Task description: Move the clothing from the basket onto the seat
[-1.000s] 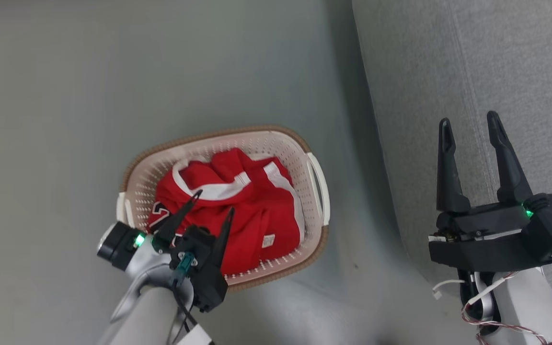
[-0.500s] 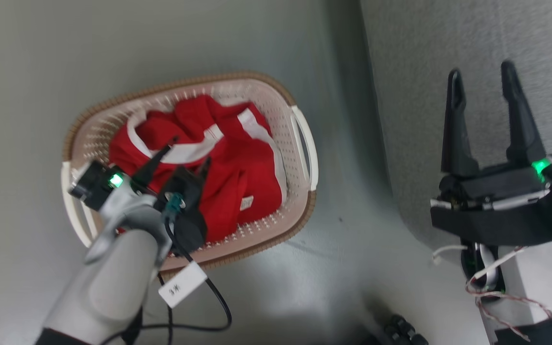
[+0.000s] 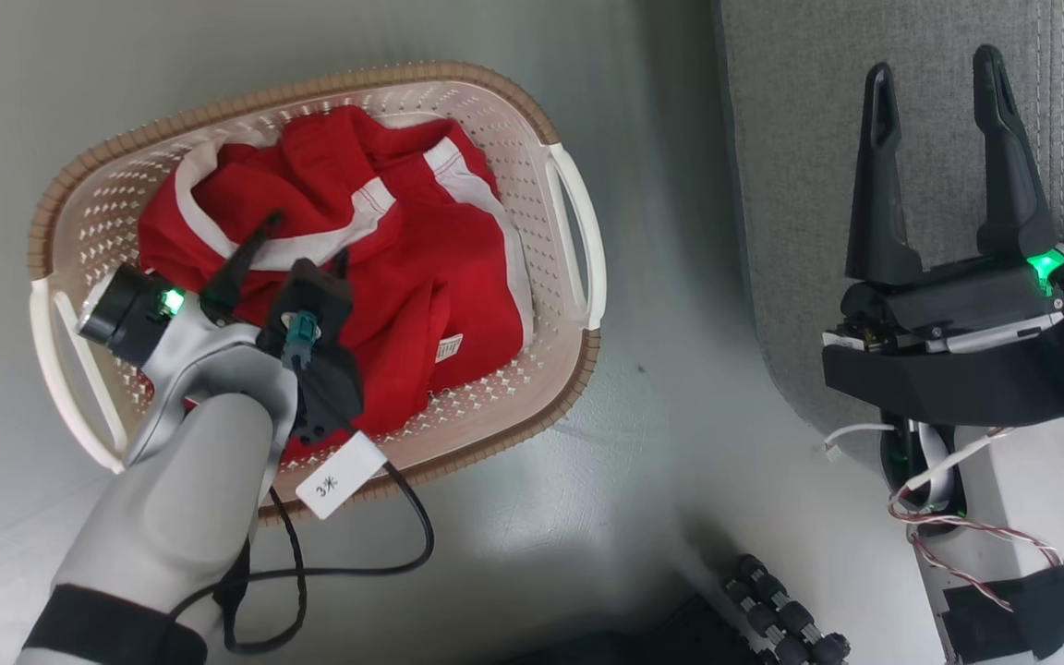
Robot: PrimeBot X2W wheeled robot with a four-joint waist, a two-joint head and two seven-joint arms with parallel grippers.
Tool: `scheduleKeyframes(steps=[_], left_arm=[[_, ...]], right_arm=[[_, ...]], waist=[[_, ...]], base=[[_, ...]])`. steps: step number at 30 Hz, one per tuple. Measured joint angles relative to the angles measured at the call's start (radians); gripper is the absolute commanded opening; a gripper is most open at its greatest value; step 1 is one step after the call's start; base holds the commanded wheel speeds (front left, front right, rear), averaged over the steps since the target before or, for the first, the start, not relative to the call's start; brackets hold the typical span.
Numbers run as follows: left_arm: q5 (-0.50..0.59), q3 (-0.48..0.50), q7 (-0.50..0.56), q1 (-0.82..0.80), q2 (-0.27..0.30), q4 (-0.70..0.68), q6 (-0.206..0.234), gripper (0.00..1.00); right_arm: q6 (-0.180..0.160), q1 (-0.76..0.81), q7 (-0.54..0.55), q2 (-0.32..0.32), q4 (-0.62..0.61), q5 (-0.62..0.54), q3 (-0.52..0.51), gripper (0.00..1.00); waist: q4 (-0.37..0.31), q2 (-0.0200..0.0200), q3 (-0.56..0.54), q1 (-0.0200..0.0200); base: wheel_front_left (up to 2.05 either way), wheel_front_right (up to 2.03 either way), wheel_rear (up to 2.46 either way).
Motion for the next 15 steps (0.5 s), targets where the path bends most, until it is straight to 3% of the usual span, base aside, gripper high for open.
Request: scheduleKeyframes(steps=[5, 6, 7, 9, 10, 15], left_arm=[[0.004, 0.007, 0.017, -0.026, -0.004, 0.042, 0.041, 1.0], [0.007, 0.007, 0.017, -0.03, -0.003, 0.051, 0.042, 0.89], [0.012, 0.007, 0.017, -0.031, -0.003, 0.057, 0.044, 0.58], [0.012, 0.006, 0.016, -0.031, -0.009, 0.071, 0.049, 0.28], [0.011, 0.004, 0.015, -0.031, -0.013, 0.078, 0.048, 0.04], [0.008, 0.003, -0.021, -0.031, -0.037, 0.106, 0.048, 0.0]], right_arm=[[0.0, -0.009, -0.001, 0.004, 0.013, -0.007, 0.003, 1.0], [0.0, -0.009, -0.002, 0.005, 0.016, -0.007, 0.003, 1.0], [0.0, -0.01, -0.002, 0.006, 0.018, -0.007, 0.003, 1.0], [0.0, -0.013, -0.003, 0.007, 0.028, -0.007, 0.002, 1.0], [0.0, -0.014, -0.003, 0.008, 0.032, -0.007, 0.002, 1.0], [0.002, -0.023, -0.003, 0.014, 0.073, -0.007, -0.003, 1.0]], waist=[[-0.006, -0.0001, 0.007, 0.0], [-0.007, -0.0001, 0.007, 0.0], [-0.007, -0.0001, 0.007, 0.0], [-0.008, -0.0001, 0.003, 0.0], [-0.007, -0.0001, 0.0, 0.0], [-0.002, -0.0001, -0.028, 0.0]], base=[[0.0, 0.0, 0.0], [0.0, 0.0, 0.0], [0.0, 0.0, 0.0], [0.0, 0.0, 0.0], [0.0, 0.0, 0.0], [0.0, 0.0, 0.0]])
